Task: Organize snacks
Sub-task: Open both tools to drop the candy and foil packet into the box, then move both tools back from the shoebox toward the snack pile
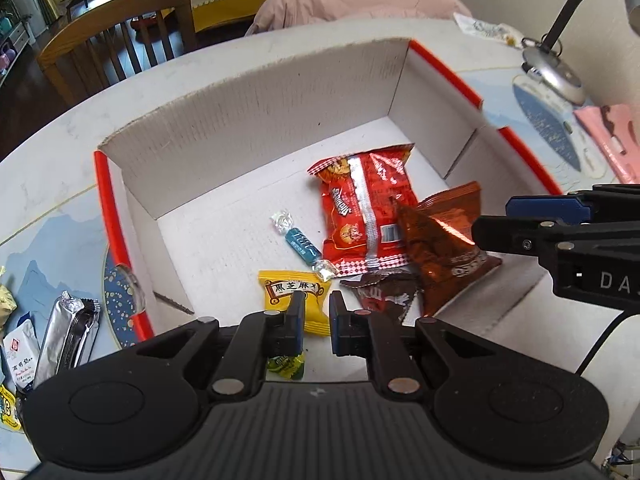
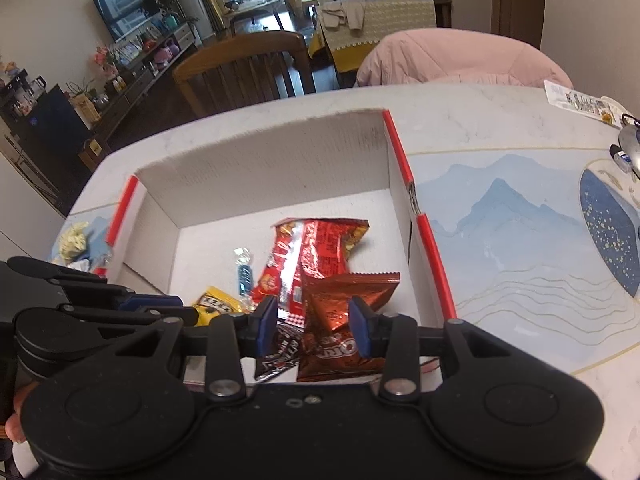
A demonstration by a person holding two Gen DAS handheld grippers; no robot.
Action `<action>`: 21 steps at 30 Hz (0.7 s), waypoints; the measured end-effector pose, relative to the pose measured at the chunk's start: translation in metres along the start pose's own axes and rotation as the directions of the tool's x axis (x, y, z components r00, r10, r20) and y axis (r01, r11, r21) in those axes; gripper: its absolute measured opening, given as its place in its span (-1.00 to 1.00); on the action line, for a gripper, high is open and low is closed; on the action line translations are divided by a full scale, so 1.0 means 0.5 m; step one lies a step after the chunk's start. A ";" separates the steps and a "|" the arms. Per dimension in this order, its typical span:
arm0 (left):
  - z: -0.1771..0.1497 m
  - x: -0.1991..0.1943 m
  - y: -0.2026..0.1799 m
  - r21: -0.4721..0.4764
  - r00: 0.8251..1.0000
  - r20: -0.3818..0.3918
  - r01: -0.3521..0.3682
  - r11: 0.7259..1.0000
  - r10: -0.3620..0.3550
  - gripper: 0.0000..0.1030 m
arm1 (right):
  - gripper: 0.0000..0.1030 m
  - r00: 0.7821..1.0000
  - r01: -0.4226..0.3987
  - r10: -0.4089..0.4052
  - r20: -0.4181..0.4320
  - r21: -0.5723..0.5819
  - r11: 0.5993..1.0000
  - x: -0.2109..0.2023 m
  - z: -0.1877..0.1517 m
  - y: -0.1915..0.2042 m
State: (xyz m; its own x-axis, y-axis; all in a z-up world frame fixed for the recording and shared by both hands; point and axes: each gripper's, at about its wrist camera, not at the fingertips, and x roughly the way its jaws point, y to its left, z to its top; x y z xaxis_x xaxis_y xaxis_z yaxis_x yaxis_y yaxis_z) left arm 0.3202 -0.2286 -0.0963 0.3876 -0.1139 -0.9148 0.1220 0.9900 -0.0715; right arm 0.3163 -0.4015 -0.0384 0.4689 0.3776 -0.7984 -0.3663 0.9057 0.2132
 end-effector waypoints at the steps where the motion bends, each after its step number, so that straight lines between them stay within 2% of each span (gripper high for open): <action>1: -0.003 -0.008 0.002 -0.003 1.000 0.008 0.003 1.000 -0.003 -0.77 | -0.25 1.000 -0.004 0.004 0.008 -0.003 1.000 -0.007 0.000 0.004; 8: -0.023 -0.078 0.021 -0.026 0.996 0.086 0.028 0.999 -0.026 -0.76 | -0.23 0.996 -0.040 0.042 0.072 -0.029 0.999 -0.064 -0.005 0.036; 14: -0.045 -0.146 0.040 -0.042 0.985 0.167 0.046 0.998 -0.039 -0.60 | -0.15 0.991 -0.048 0.056 0.123 -0.060 0.997 -0.102 -0.009 0.074; 21: -0.078 -0.199 0.072 -0.051 0.975 0.217 0.053 0.997 -0.041 -0.54 | 0.13 0.981 -0.046 0.063 0.182 -0.092 0.995 -0.134 -0.015 0.134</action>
State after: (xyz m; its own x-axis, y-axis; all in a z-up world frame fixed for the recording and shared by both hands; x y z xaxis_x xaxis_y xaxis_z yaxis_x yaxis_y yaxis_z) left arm 0.2501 -0.1784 -0.0233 0.5717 -0.1694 -0.8028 0.0954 0.9855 -0.1401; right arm 0.2541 -0.3678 0.0252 0.5835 0.4623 -0.6677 -0.4599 0.8657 0.1975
